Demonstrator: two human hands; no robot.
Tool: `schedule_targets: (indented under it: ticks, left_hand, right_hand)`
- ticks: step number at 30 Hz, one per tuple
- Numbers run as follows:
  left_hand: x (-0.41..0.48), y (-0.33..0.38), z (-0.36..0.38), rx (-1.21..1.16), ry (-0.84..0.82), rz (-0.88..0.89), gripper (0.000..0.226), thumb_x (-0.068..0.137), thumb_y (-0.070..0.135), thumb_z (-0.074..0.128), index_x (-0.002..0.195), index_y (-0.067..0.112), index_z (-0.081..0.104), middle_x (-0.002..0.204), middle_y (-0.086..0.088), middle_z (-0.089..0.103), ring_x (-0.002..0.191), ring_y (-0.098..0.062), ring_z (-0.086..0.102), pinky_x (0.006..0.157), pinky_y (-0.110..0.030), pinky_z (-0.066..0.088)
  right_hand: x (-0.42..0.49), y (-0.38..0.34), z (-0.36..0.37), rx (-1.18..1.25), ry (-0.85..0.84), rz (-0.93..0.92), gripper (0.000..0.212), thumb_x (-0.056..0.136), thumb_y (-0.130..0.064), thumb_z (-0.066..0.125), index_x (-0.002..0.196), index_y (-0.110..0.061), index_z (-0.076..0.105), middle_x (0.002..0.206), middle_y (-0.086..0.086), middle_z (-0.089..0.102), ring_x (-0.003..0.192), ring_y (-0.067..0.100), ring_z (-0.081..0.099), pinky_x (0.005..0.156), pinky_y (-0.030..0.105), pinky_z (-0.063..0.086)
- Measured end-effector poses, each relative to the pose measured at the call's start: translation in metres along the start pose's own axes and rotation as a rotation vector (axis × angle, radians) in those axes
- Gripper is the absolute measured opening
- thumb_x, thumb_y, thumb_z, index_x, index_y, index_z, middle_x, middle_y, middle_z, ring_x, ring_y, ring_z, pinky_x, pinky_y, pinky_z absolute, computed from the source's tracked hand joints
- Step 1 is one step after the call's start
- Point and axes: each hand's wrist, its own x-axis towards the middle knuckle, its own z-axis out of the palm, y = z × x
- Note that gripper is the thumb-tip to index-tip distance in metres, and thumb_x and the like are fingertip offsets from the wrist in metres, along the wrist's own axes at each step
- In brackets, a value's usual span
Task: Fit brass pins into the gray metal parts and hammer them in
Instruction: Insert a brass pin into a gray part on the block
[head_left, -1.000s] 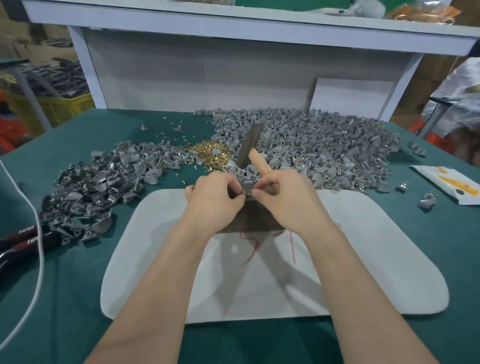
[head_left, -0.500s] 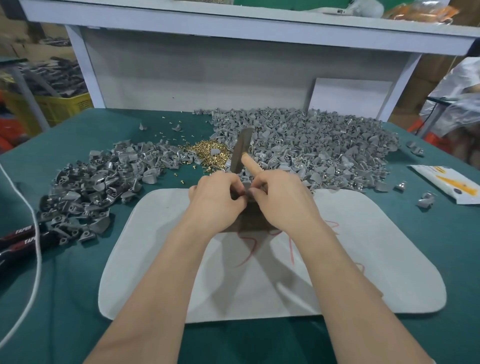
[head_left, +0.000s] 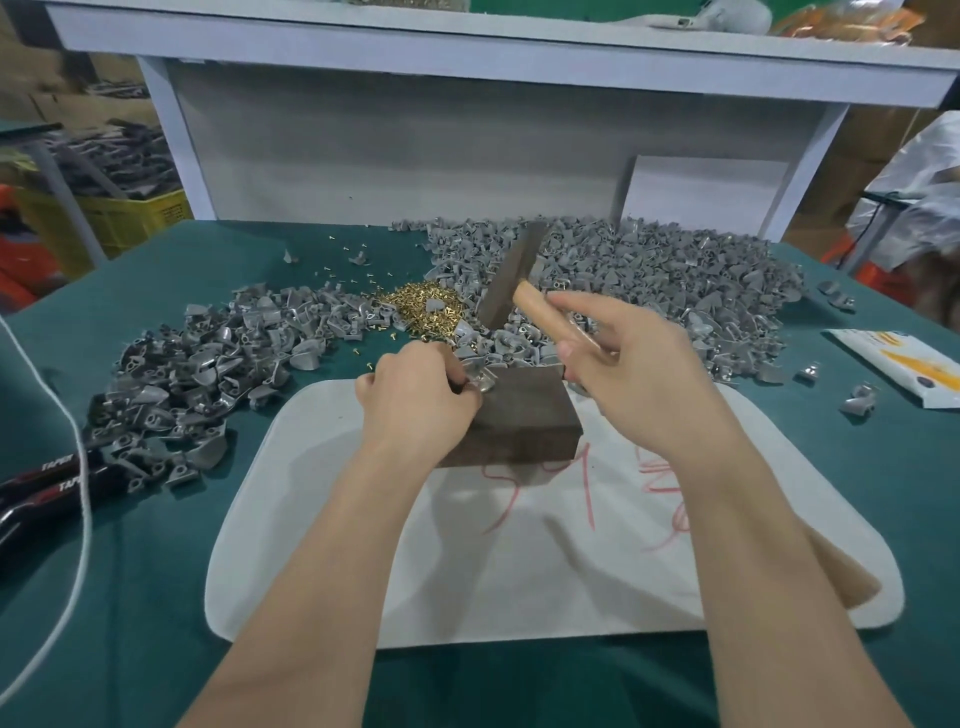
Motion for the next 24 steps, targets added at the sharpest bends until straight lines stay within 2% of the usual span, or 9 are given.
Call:
schedule_targets:
  ticks: [2, 4, 8, 10, 11, 13, 15, 19, 24]
  left_hand:
    - [-0.001, -0.001, 0.001, -0.02, 0.012, 0.004, 0.01, 0.083, 0.028, 0.064, 0.074, 0.026, 0.059, 0.097, 0.0, 0.065, 0.103, -0.028, 0.055, 0.09, -0.036, 0.035]
    - [-0.001, -0.002, 0.002, -0.032, 0.029, 0.008, 0.013, 0.084, 0.028, 0.064, 0.072, 0.025, 0.059, 0.096, -0.001, 0.066, 0.103, -0.029, 0.055, 0.089, -0.035, 0.034]
    - [-0.002, -0.002, 0.002, -0.04, 0.027, 0.015, 0.024, 0.083, 0.026, 0.065, 0.061, 0.027, 0.054, 0.091, 0.007, 0.06, 0.103, -0.026, 0.055, 0.089, -0.034, 0.034]
    - [-0.001, -0.002, 0.001, -0.03, 0.019, 0.015, 0.025, 0.083, 0.026, 0.065, 0.061, 0.028, 0.053, 0.089, 0.01, 0.055, 0.103, -0.026, 0.054, 0.089, -0.035, 0.034]
    - [-0.001, -0.002, 0.001, -0.03, 0.017, 0.016, 0.023, 0.083, 0.025, 0.065, 0.062, 0.027, 0.055, 0.089, 0.01, 0.055, 0.103, -0.026, 0.055, 0.09, -0.035, 0.034]
    - [0.0, -0.002, 0.001, -0.027, 0.018, 0.02, 0.018, 0.083, 0.025, 0.064, 0.066, 0.021, 0.061, 0.089, 0.006, 0.06, 0.101, -0.027, 0.055, 0.089, -0.035, 0.036]
    - [-0.001, -0.002, 0.002, -0.029, 0.023, 0.018, 0.017, 0.084, 0.025, 0.064, 0.068, 0.018, 0.063, 0.091, 0.0, 0.065, 0.101, -0.029, 0.055, 0.088, -0.034, 0.034]
    - [-0.002, -0.001, 0.001, -0.038, 0.022, 0.007, 0.02, 0.082, 0.026, 0.066, 0.067, 0.026, 0.053, 0.097, 0.001, 0.065, 0.105, -0.027, 0.055, 0.09, -0.034, 0.036]
    - [-0.002, 0.0, -0.003, -0.043, 0.003, -0.005, 0.018, 0.083, 0.026, 0.065, 0.068, 0.027, 0.056, 0.087, 0.006, 0.063, 0.101, -0.026, 0.057, 0.091, -0.036, 0.042]
  right_hand:
    - [-0.002, -0.005, -0.003, -0.008, 0.039, -0.039, 0.041, 0.09, -0.02, 0.057, 0.125, -0.041, 0.056, 0.105, -0.012, 0.068, 0.093, 0.007, 0.061, 0.078, 0.014, 0.041]
    - [-0.004, -0.007, -0.008, 0.006, 0.049, -0.055, 0.042, 0.089, -0.021, 0.058, 0.124, -0.043, 0.057, 0.101, -0.018, 0.066, 0.09, 0.004, 0.059, 0.072, 0.004, 0.037]
    - [-0.009, -0.007, -0.011, -0.148, -0.189, -0.061, 0.041, 0.09, -0.025, 0.056, 0.122, -0.051, 0.054, 0.073, -0.024, 0.06, 0.066, -0.005, 0.055, 0.054, 0.006, 0.035]
    - [-0.009, -0.008, -0.009, -0.191, -0.202, -0.057, 0.043, 0.09, -0.025, 0.056, 0.121, -0.054, 0.053, 0.066, -0.026, 0.054, 0.065, -0.004, 0.052, 0.056, 0.009, 0.035]
    - [-0.009, -0.009, -0.009, -0.191, -0.184, -0.052, 0.044, 0.09, -0.024, 0.055, 0.121, -0.055, 0.052, 0.068, -0.025, 0.056, 0.068, -0.001, 0.053, 0.058, 0.014, 0.036]
    - [-0.008, -0.01, -0.01, -0.167, -0.116, -0.06, 0.045, 0.09, -0.023, 0.056, 0.122, -0.054, 0.052, 0.09, -0.024, 0.066, 0.082, 0.004, 0.056, 0.067, 0.02, 0.037]
    - [-0.007, -0.009, -0.012, -0.096, -0.04, -0.086, 0.045, 0.09, -0.023, 0.057, 0.123, -0.052, 0.053, 0.106, -0.021, 0.066, 0.089, 0.001, 0.057, 0.073, 0.017, 0.038]
    - [-0.008, -0.008, -0.013, -0.142, -0.222, -0.09, 0.046, 0.09, -0.024, 0.057, 0.116, -0.061, 0.051, 0.07, -0.016, 0.064, 0.057, 0.0, 0.055, 0.051, 0.012, 0.04]
    - [-0.002, 0.005, -0.007, -0.058, -0.155, 0.031, 0.036, 0.091, -0.025, 0.055, 0.119, -0.049, 0.056, 0.064, -0.023, 0.055, 0.046, -0.008, 0.048, 0.044, 0.008, 0.033]
